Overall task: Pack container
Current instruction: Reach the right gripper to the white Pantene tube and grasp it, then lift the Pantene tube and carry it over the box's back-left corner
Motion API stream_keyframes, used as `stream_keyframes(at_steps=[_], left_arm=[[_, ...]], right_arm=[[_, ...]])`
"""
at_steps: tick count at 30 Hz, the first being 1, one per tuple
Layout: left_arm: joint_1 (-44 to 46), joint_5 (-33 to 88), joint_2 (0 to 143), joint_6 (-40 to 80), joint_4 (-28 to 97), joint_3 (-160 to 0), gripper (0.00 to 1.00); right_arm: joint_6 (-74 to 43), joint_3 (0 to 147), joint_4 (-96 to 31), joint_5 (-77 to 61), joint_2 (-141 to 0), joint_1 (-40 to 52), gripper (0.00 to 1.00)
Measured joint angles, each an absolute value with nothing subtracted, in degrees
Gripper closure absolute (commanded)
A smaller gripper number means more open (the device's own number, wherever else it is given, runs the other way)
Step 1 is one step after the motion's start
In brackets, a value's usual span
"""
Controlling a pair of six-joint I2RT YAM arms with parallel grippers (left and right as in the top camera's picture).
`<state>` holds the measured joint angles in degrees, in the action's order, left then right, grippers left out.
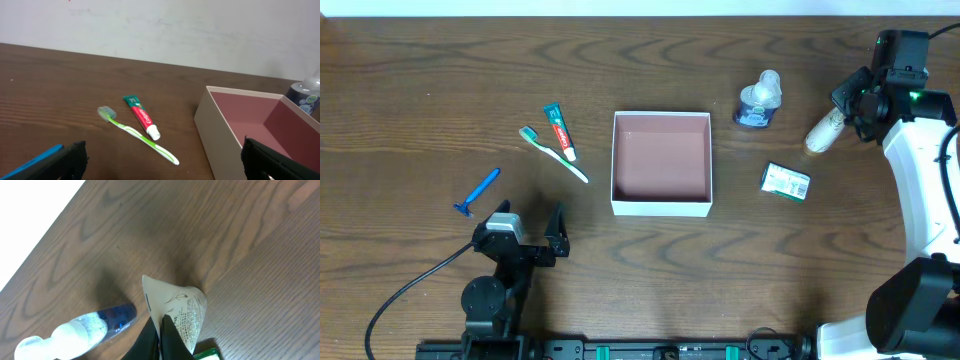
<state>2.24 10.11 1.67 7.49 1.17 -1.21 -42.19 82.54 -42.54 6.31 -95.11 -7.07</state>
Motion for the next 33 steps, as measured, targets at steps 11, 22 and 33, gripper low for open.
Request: stream_keyframes(at_steps=[11,22,33], left_arm=[[2.2,10.1,1.7,7.5,1.2,-1.2,0.02],[2.2,10.1,1.7,7.5,1.2,-1.2,0.02],[2.2,10.1,1.7,7.5,1.2,-1.2,0.02]], right_arm=[[-32.8,82.8,-45.1,6.3,-94.2,-7.3,0.99],[-24.8,91.6,-57.7,1.8,-82.4,-7.4,0.99],[-17.6,93.0,-54.4,-13.7,-76.3,1.2,0.98]])
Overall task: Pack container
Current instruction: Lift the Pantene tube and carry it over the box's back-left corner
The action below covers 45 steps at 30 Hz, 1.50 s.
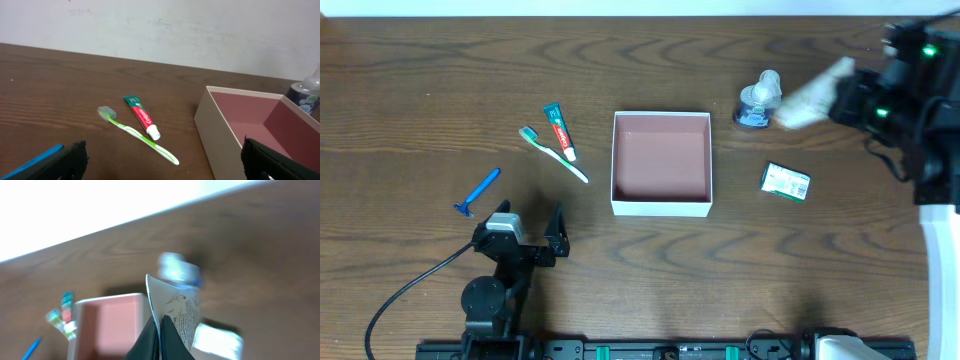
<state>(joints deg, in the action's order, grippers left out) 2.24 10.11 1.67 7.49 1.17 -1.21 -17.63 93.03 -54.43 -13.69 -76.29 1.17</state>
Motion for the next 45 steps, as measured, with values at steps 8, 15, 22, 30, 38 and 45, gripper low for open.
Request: stream_keyframes(at_steps=[8,15,22,30,38,45], left_arm=[[2.2,10.1,1.7,7.5,1.2,-1.2,0.02],[2.2,10.1,1.7,7.5,1.2,-1.2,0.02],[2.2,10.1,1.7,7.5,1.2,-1.2,0.02],[2.2,10.1,1.7,7.5,1.2,-1.2,0.02],[2.2,10.1,1.7,7.5,1.2,-1.2,0.02],[2.2,10.1,1.7,7.5,1.2,-1.2,0.02]], right_arm=[[-14.4,93.0,-45.8,-17.1,-76.9,18.4,0.99],[-17.7,93.0,-41.9,-10.1,-82.6,28.3,0.99],[-25.9,93.0,-39.9,-1.6,-91.7,32.1,0.99],[-32.1,93.0,-39.1,2.1,-97.1,32.1,0.99],[-35.6,93.0,-38.6,2.3,-101.9,32.2,0.99],[-36.2,93.0,-36.6,2.4,-102.6,33.0,0.99]])
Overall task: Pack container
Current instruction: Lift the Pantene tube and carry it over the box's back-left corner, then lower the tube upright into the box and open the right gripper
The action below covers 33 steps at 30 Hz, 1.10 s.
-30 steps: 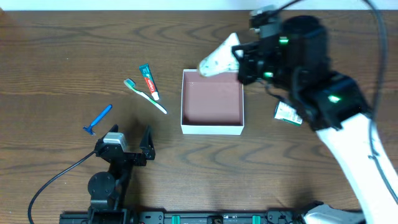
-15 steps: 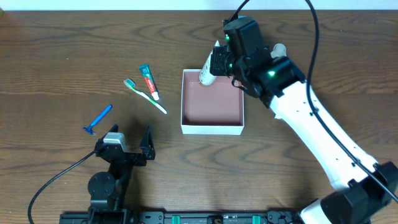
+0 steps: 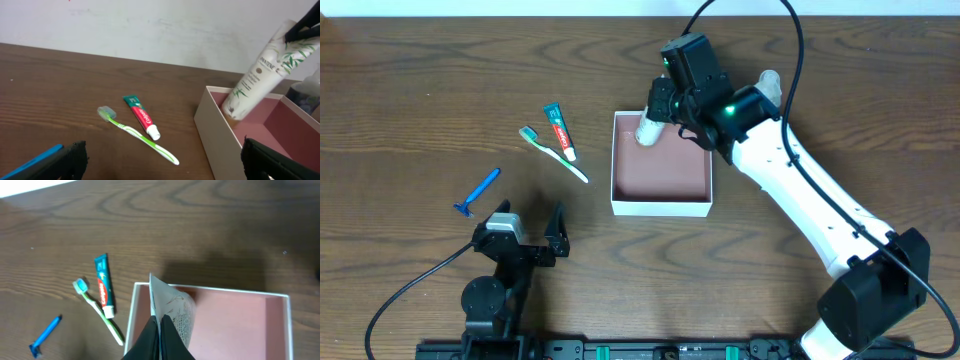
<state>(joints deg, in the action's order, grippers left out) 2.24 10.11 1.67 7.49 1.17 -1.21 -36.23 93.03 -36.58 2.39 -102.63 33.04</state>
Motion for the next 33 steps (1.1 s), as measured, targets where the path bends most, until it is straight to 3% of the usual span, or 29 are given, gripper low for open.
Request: stream_keyframes(at_steps=[29,30,31,33], left_arm=[[2.2,10.1,1.7,7.5,1.2,-1.2,0.02],[2.2,10.1,1.7,7.5,1.1,-1.2,0.02],[2.2,10.1,1.7,7.5,1.2,-1.2,0.02],[2.2,10.1,1.7,7.5,1.1,-1.2,0.02]], right_arm=[[-38.3,93.1,-33.4,2.2,-106.5,35.4,0.98],[-38.4,93.1,-33.2,2.2,-106.5,35.6,0.93],[-38.6,93.1,-33.0,2.1,-106.5,35.8,0.82],[-38.9,93.1,-31.9,1.9,-106.5,36.1,0.46]])
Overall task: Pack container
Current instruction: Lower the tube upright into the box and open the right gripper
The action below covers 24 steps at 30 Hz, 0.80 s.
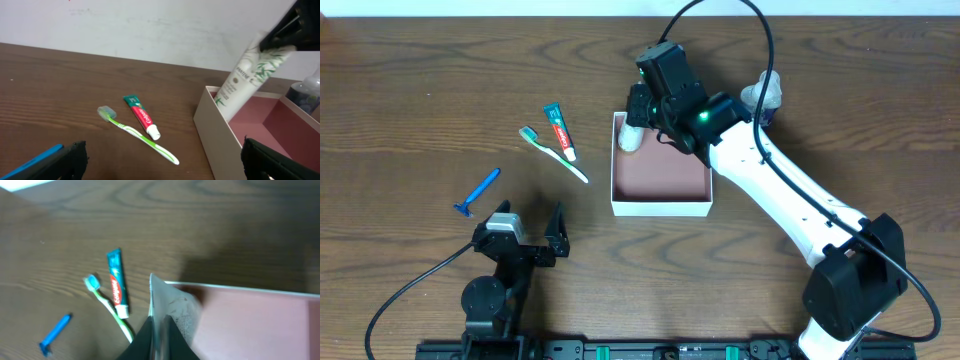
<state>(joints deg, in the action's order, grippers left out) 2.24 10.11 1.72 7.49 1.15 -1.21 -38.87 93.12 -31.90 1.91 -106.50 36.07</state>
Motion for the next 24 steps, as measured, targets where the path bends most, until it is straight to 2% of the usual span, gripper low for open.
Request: stream_keyframes(at_steps=[2,6,18,24], left_arm=[[2.2,10.1,1.7,7.5,1.2,-1.2,0.02],[2.2,10.1,1.7,7.5,1.2,-1.2,0.02],[2.2,10.1,1.7,7.5,1.2,-1.2,0.02],[2.2,10.1,1.7,7.5,1.2,-1.2,0.02]], right_arm=[[-38.7,93.2,-31.1,1.9,-106.5,36.3,0.3],[-38.1,93.2,-29.8,1.9,-106.5,36.6,0.25],[-37.9,93.2,-29.3,1.3,-106.5,37.8,0.23],[-38.7,93.2,-31.1,0.4,-106.5,37.8,0.31]])
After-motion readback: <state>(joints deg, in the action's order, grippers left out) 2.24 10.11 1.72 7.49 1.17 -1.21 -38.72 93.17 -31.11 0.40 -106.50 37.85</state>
